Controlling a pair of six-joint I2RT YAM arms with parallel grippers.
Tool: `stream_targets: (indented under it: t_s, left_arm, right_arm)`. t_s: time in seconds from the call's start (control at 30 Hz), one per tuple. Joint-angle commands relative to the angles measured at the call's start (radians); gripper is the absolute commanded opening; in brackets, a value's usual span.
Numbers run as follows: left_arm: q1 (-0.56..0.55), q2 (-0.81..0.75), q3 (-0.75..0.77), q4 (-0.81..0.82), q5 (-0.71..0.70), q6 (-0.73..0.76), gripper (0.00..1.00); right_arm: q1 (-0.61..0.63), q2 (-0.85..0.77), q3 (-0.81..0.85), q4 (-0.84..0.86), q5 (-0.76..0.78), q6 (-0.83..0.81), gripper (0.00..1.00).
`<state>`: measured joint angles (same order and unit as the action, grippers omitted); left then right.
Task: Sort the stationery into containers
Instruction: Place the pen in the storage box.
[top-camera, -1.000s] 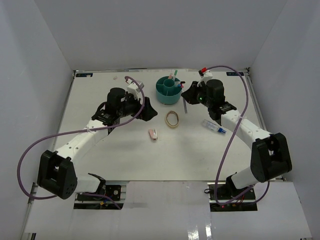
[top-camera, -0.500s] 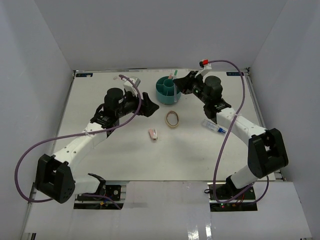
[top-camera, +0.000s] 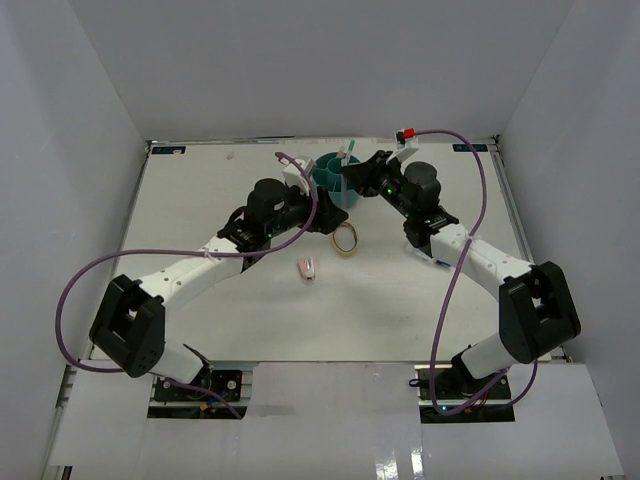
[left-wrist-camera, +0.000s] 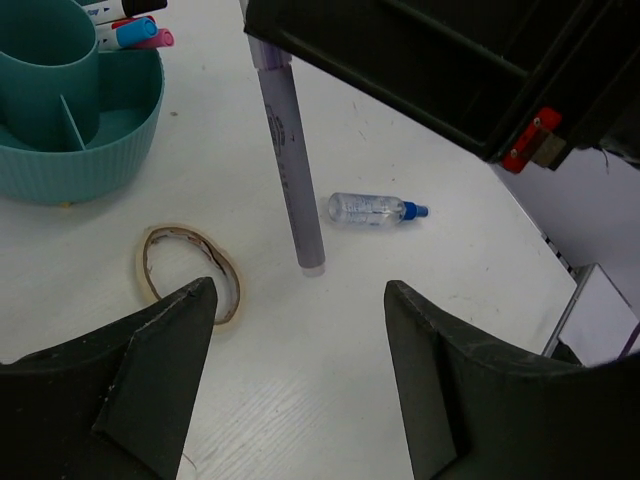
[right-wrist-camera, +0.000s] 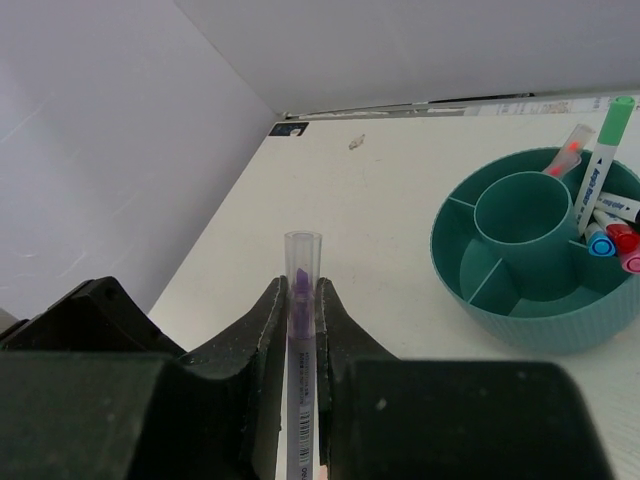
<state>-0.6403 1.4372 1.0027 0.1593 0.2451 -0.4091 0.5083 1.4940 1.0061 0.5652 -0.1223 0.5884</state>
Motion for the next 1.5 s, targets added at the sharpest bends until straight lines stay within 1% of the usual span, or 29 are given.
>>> stream_targets:
  t_s: [0.0,0.1,0.3,0.43,0.53,0.83,1.07,1.17,1.2,1.27,1.3,1.4,1.47]
  left_arm:
    - [-0.015,0.012,0.054,0.054,-0.047,0.000,0.77]
    - [-0.018,0.043,0.070,0.063,-0.044,0.006,0.71]
    - [-0.030,0.088,0.106,0.074,-0.032,0.007,0.67]
    - [-0.036,0.111,0.116,0.074,-0.036,0.016,0.59]
    - [-0.036,0.114,0.117,0.074,-0.041,0.018,0.55]
    - [-0.036,0.115,0.129,0.077,-0.069,0.024,0.54]
    - [-0.036,0.140,0.148,0.074,-0.056,0.003,0.53]
    - [-0.036,0.146,0.148,0.071,-0.049,-0.003,0.49]
    - [-0.036,0.147,0.146,0.069,-0.044,-0.005,0.44]
    - [-0.035,0.147,0.142,0.066,-0.035,-0.005,0.41]
    - [-0.036,0.146,0.140,0.065,-0.032,-0.004,0.37]
    - [-0.036,0.144,0.136,0.059,-0.026,0.016,0.34]
    - [-0.036,0.137,0.132,0.052,-0.020,0.036,0.29]
  right_arm:
    - [0.010,-0.047,-0.024,0.059,0.015,0.024,0.08]
    - [0.015,-0.061,-0.038,0.061,0.021,0.030,0.08]
    - [0.013,-0.075,-0.052,0.055,0.027,0.028,0.08]
    - [0.013,-0.078,-0.055,0.052,0.020,0.027,0.08]
    - [0.013,-0.081,-0.061,0.048,0.019,0.025,0.08]
    - [0.015,-0.090,-0.089,0.048,0.009,0.024,0.08]
    - [0.016,-0.103,-0.103,0.052,0.004,0.017,0.08]
    - [0.018,-0.109,-0.106,0.052,0.001,0.014,0.08]
    - [0.016,-0.110,-0.106,0.052,0.001,0.013,0.08]
    - [0.016,-0.113,-0.109,0.052,0.001,0.011,0.08]
    - [0.016,-0.117,-0.110,0.052,0.000,0.011,0.08]
    - [0.016,-0.124,-0.110,0.044,-0.005,0.005,0.08]
    - [0.018,-0.126,-0.107,0.035,-0.010,-0.001,0.08]
